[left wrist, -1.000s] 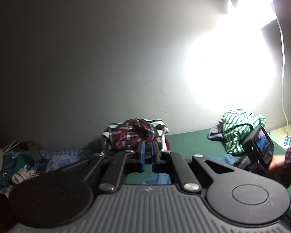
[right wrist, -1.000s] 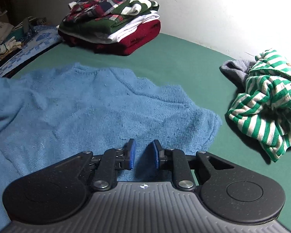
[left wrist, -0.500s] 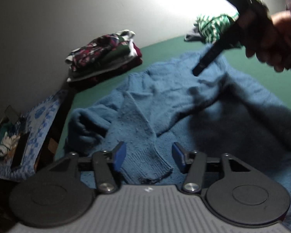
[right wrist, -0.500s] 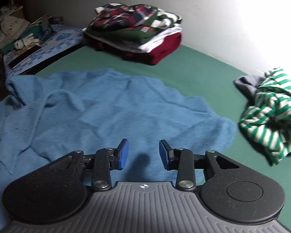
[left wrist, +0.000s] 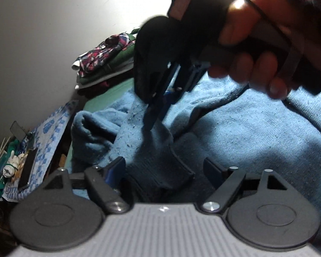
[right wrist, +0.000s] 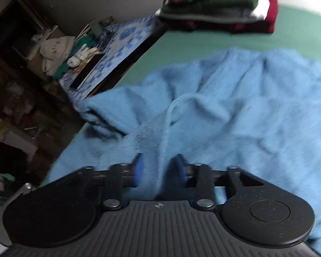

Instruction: Fold clothes

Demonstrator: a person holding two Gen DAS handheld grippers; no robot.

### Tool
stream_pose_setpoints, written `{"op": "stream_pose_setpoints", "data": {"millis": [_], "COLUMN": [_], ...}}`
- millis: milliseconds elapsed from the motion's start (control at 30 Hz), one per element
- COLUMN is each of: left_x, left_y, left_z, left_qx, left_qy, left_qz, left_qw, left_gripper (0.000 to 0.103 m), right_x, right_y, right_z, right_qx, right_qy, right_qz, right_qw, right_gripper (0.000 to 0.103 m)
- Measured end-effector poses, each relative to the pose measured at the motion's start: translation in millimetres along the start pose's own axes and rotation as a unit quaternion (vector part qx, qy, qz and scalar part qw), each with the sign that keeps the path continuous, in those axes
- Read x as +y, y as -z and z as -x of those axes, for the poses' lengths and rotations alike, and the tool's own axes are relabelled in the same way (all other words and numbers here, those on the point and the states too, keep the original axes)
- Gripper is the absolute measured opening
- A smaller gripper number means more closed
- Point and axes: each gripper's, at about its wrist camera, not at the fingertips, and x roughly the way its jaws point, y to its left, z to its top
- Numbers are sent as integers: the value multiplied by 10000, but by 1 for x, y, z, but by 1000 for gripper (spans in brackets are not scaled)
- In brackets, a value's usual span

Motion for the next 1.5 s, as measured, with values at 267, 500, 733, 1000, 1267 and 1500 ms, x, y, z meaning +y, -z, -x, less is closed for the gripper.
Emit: {"op": "stream_pose_setpoints", "data": {"millis": [267, 500, 733, 1000, 1267, 1500], "left_x": [-12, -27, -16, 11, 39, 26], "left_y": [-6, -21, -39, -35, -21, -41], "left_z": [-10, -19, 17, 61, 31, 29], "left_qx": [-328, -682, -1141, -1358, -852, -856], "left_qy": [-343, -567, -192, 1732, 2773, 3821], "left_qz": [-387, -916, -733, 349, 2067, 2374], "left_qw": [9981, 9918, 9906, 9749, 9344, 8890], "left_gripper": [88, 55, 20, 82, 88, 27], "right_x": [12, 4, -10, -20, -22, -23], "right_y": [-10, -3, 11, 33, 62, 85], "right_z": [42, 67, 118, 170, 197, 215], "right_qx": [-328, -529, -1010, -1499, -1726, -1748], "right_qy": [-579, -985, -1092, -1244, -1335, -1200], "right_qz": [-257, -764, -1046, -1307, -1359, -1368], "right_qw": [9975, 9908, 9833, 9721, 9664, 9676], "right_gripper": [4, 4, 4, 4, 5, 5]}}
